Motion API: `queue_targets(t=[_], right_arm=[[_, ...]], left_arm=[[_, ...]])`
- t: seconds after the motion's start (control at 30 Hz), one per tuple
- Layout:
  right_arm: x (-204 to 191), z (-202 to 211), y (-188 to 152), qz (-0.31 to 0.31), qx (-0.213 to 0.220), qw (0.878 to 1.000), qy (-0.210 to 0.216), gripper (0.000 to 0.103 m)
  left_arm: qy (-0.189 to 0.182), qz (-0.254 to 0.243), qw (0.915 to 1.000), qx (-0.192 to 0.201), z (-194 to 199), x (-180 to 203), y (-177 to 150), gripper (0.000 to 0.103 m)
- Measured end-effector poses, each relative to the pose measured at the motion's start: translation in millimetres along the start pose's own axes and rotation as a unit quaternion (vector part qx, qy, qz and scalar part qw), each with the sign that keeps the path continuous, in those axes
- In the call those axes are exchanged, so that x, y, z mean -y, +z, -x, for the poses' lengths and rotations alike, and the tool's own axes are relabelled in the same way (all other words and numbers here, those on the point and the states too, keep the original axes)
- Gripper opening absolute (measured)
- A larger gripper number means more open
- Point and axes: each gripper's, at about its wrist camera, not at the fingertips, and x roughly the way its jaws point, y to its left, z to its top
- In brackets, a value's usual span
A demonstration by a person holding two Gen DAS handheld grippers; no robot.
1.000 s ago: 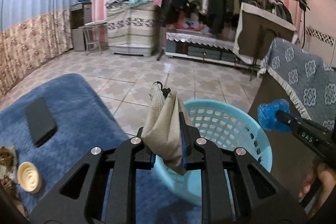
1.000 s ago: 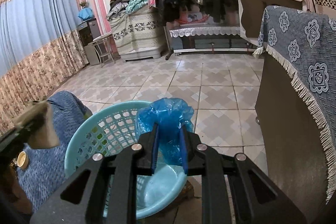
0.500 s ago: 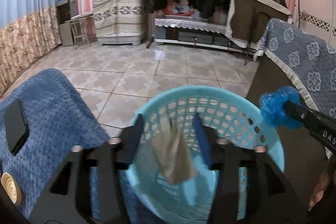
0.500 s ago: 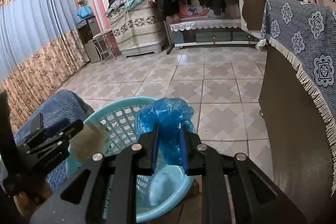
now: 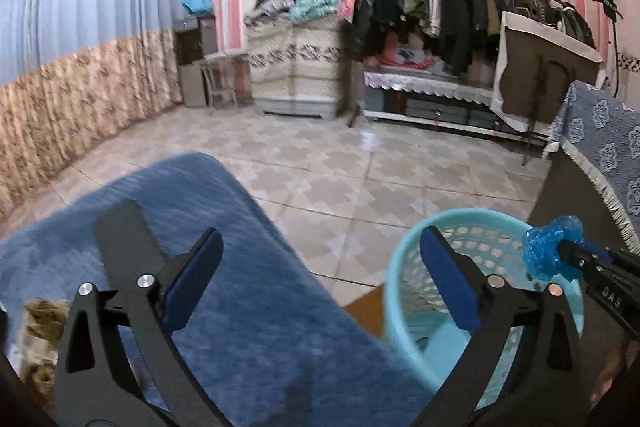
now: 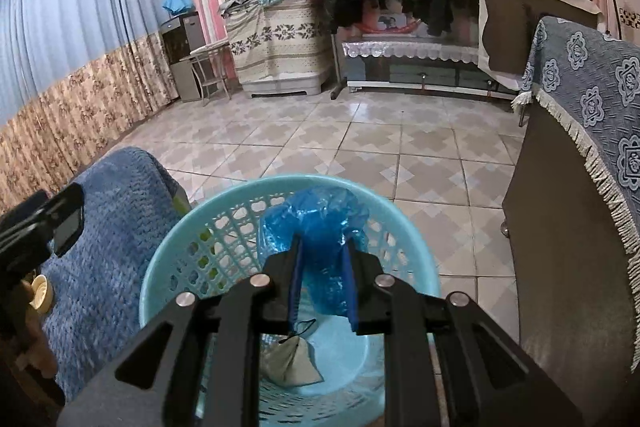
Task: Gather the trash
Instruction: 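Carry both bags over the blue basket and open both tools to drop them, then move both tools back over the bed toward the oranges and lid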
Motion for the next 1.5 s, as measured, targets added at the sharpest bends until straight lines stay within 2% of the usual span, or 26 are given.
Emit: queue_targets(t=[0.2,0.27,0.33,0.43,0.53,0.7,1.2,1.5], right_arm=[[-9.6,-4.5,-1.4,0.0,-0.003,1.0,-0.001,0.02],[-12.1,-5.2,-3.4,0.002,-0.005,1.0,0.0,0.03],[-13.5,-4.5,-3.9,0.004,0.0,1.0,0.0,0.062],[-15.1,-2.3,-2.1,0.008,0.007,1.0,0.0,0.068],[-17.6,-1.3,-2.0,0.016,0.011,1.0,0.0,0.081],[-19.5,6.3,-0.2,0.02,0.025,0.999,-0.001,0.094],[-45.3,31.5,-1.0,0.037,0.052,0.998,0.001,0.098],[-79.6,47.6,-15.1,0.065,0.057,0.996,0.029,0.098]], left_arm=[[0.015,0.004,0.9999,0.003,19.4,-17.0,-5.6,0.097],[0.018,0.013,0.9998,0.002,23.3,-23.5,-7.2,0.097],[0.021,0.02,0.9996,0.002,27.1,-29.2,-7.8,0.097],[0.024,0.029,0.9993,0.001,31.7,-37.1,-9.1,0.097],[0.03,0.03,0.9991,0.006,38.6,-41.9,-9.3,0.097],[0.042,0.033,0.9985,0.012,51.4,-50.0,-9.2,0.097],[0.093,0.065,0.9934,0.015,112.6,-116.1,-32.0,0.098],[0.136,0.099,0.9856,0.011,160.9,-168.3,-56.0,0.098]])
